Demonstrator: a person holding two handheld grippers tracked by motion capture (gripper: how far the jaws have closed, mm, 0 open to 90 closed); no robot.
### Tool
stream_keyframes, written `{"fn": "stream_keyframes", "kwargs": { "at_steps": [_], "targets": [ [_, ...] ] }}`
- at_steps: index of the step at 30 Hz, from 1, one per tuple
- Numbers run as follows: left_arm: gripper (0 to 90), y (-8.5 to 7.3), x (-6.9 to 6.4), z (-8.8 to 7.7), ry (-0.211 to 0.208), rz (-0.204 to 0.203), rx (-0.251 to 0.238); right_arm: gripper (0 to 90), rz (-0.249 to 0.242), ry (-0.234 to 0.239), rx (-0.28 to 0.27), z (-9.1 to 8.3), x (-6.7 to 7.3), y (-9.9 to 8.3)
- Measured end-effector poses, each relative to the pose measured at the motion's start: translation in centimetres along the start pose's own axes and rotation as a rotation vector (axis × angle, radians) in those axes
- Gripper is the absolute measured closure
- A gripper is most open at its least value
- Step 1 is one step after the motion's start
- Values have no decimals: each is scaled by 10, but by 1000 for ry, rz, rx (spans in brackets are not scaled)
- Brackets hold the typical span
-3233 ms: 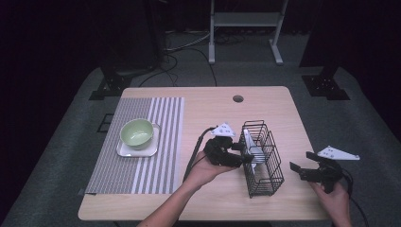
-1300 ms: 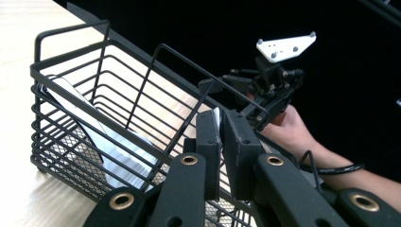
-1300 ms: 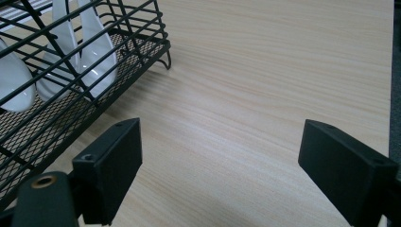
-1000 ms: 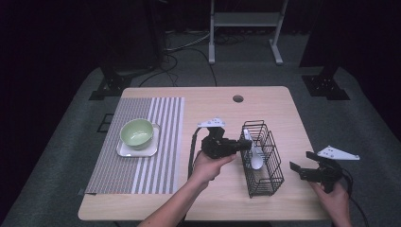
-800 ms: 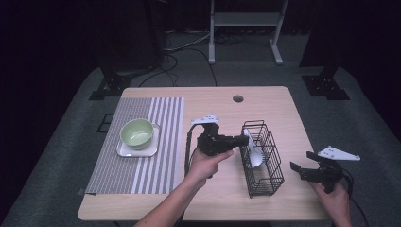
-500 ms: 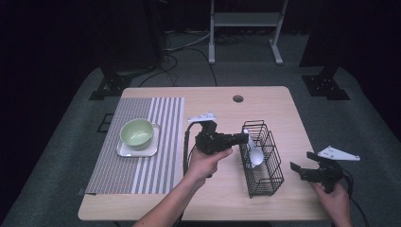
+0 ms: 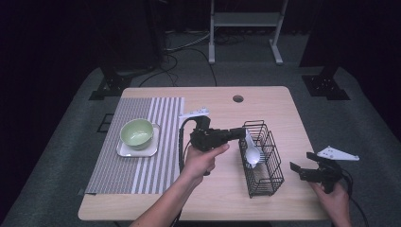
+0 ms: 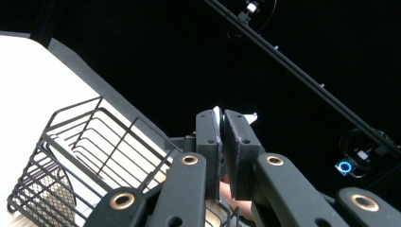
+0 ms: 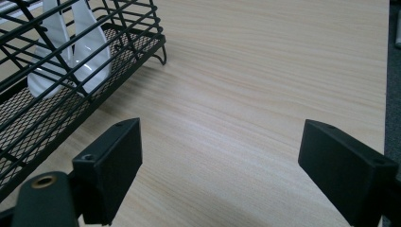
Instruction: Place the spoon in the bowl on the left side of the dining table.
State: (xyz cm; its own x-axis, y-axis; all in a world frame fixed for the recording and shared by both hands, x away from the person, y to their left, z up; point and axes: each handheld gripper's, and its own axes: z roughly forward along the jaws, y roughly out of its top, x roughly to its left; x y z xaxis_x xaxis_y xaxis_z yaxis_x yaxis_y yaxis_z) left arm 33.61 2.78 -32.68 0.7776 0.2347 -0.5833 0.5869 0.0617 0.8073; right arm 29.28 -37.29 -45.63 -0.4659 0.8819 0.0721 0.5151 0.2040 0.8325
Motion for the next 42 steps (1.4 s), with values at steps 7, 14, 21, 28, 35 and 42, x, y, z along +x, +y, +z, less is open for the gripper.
{"fn": "stream_keyframes", "kwargs": {
  "at_steps": [7,14,21,28,35,42],
  "targets": [
    [854,2,3,-7,7,-11,-11,133,2,2,4,1,0,0],
    [855,2,8,-13,10,-36,-33,133,5,0,5,1,-1,-1],
    [855,3,11,-22,30,-43,-43,133,7,-1,6,2,-1,-1],
    [855,2,21,-37,63,-63,-62,133,6,-3,8,2,-1,-1],
    [855,-3,38,-57,112,-98,-95,133,8,-6,13,3,-1,-1],
    [855,-4,49,-74,152,-110,-119,133,10,-8,15,4,-1,-1]
  ]
}}
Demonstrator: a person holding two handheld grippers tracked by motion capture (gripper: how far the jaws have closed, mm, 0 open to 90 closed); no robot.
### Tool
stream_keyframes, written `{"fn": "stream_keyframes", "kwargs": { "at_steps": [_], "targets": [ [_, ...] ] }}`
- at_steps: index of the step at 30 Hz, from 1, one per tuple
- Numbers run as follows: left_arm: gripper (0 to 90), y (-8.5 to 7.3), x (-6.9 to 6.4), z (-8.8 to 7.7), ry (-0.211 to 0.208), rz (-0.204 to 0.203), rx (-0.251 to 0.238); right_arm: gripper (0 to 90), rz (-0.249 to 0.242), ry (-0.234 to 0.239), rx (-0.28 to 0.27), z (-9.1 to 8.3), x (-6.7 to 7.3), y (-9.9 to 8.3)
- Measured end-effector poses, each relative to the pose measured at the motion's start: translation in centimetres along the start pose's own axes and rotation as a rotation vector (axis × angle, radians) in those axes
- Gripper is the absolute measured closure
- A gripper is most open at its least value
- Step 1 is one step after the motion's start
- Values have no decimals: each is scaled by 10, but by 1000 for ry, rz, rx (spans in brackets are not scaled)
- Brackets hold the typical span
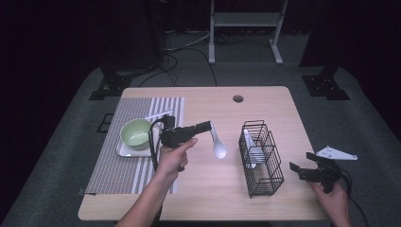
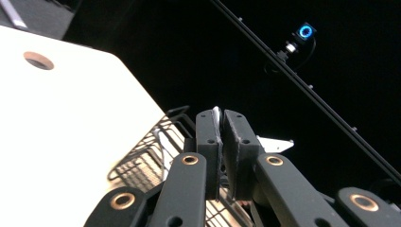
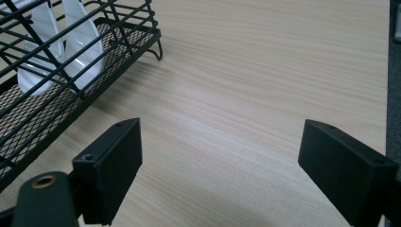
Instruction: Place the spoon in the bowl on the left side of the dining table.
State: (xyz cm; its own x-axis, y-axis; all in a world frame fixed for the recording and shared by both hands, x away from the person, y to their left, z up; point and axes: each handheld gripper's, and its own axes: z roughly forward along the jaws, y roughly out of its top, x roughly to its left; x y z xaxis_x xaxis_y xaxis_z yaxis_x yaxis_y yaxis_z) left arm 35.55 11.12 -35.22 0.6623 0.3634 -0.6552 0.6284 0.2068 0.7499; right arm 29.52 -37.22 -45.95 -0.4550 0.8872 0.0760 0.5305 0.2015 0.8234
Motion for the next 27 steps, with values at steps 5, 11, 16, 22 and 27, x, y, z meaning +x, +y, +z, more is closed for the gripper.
{"fn": "stream_keyframes", "kwargs": {
  "at_steps": [5,11,16,22,27],
  "targets": [
    [855,3,10,-12,38,-8,-20,133,-1,-3,0,0,0,0],
    [855,6,22,-26,81,-13,-41,133,-1,-5,1,0,0,0],
    [855,10,31,-37,105,-22,-65,133,-4,-3,4,1,0,0],
    [855,16,38,-50,140,-19,-91,133,0,-4,3,1,-1,0],
    [855,19,43,-59,166,-22,-108,133,-3,-2,5,2,0,1]
  ]
}}
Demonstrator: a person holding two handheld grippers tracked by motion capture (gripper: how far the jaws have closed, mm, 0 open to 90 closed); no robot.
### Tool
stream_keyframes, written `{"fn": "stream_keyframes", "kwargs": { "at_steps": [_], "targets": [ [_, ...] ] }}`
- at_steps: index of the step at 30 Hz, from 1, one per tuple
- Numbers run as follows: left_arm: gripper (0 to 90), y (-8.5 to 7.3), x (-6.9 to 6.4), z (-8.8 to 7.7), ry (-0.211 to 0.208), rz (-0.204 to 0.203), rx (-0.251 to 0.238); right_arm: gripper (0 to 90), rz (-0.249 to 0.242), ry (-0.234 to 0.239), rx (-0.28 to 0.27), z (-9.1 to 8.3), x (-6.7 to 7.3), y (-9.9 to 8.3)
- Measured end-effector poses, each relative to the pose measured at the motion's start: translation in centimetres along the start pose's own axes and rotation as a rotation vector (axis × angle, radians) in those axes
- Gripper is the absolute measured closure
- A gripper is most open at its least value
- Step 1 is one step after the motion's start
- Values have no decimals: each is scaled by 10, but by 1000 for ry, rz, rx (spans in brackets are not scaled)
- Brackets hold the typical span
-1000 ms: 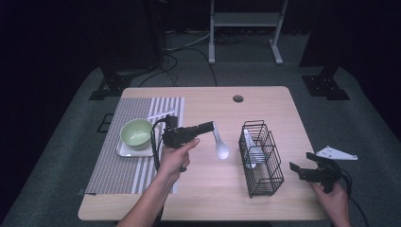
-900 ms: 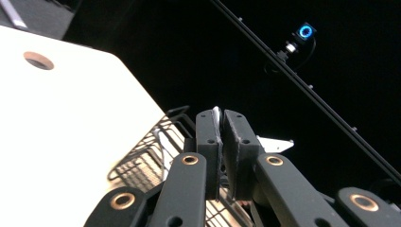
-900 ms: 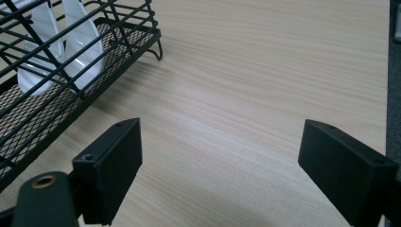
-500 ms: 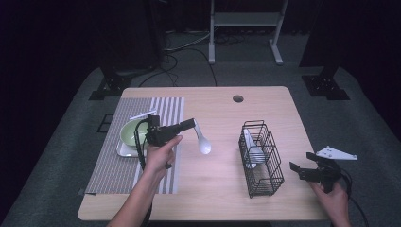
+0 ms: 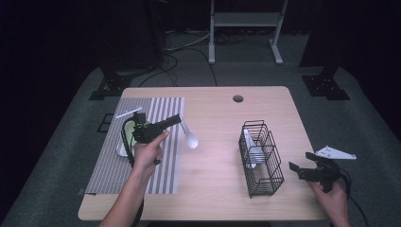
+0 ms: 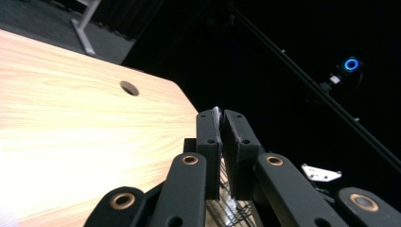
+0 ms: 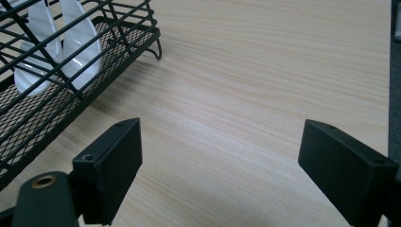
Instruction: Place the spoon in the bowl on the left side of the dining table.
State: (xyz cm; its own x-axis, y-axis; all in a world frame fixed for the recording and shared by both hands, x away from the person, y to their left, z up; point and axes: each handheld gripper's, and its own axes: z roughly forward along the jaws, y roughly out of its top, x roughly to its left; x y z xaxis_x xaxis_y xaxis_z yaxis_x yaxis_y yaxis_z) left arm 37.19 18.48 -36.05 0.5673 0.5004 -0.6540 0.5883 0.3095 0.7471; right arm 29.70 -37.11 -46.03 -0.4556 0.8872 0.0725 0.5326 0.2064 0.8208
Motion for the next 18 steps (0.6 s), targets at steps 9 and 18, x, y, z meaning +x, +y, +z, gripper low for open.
{"fn": "stream_keyframes", "kwargs": {
  "at_steps": [9,18],
  "targets": [
    [855,13,9,-14,45,9,-36,133,4,-1,2,1,0,0],
    [855,34,17,-26,106,29,-68,133,6,-1,1,1,0,0]
  ]
}}
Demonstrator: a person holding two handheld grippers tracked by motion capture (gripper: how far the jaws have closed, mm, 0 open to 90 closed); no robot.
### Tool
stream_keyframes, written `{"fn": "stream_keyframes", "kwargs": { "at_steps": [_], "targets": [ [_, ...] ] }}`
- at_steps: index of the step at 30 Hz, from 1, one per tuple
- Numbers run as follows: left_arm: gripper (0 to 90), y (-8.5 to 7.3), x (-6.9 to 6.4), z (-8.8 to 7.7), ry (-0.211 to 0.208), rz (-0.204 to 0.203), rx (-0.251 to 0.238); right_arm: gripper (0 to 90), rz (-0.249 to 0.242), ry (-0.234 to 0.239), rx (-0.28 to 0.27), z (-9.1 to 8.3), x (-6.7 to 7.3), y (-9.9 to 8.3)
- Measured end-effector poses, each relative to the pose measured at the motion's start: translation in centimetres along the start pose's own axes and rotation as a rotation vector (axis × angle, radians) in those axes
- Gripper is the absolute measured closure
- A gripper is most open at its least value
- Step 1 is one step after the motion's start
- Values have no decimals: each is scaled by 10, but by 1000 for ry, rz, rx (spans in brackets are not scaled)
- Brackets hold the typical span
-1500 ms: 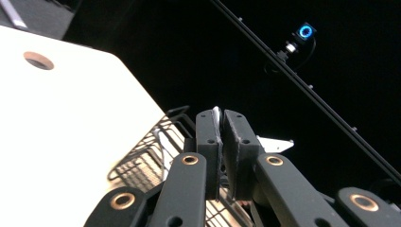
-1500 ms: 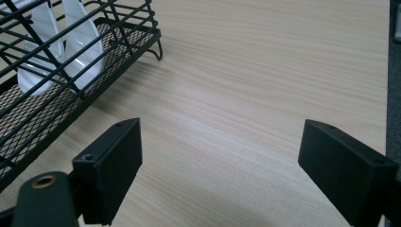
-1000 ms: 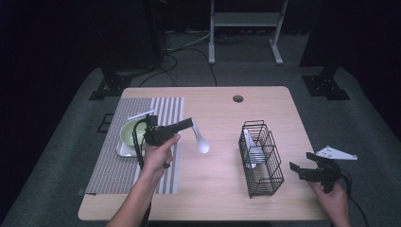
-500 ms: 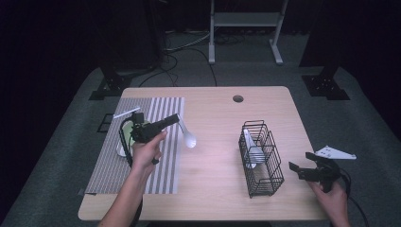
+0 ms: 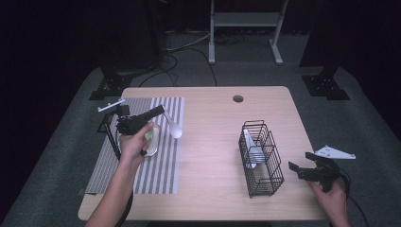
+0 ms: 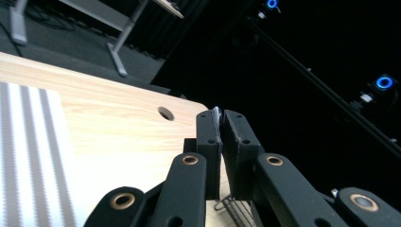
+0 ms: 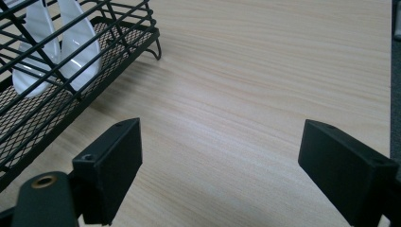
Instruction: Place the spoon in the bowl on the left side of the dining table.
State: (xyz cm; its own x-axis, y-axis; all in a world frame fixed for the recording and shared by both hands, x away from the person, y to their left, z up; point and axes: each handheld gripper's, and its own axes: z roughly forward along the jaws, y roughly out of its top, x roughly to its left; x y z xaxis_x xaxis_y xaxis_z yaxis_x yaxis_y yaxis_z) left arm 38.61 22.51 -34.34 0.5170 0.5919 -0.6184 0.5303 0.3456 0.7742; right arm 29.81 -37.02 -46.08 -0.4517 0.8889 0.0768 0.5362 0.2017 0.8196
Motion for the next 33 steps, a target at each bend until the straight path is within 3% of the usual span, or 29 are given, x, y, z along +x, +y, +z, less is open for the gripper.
{"fn": "stream_keyframes", "kwargs": {
  "at_steps": [14,33],
  "targets": [
    [855,18,19,-20,82,0,-40,133,7,4,-3,0,0,0],
    [855,31,33,-46,139,3,-84,133,3,3,4,2,0,0]
  ]
}}
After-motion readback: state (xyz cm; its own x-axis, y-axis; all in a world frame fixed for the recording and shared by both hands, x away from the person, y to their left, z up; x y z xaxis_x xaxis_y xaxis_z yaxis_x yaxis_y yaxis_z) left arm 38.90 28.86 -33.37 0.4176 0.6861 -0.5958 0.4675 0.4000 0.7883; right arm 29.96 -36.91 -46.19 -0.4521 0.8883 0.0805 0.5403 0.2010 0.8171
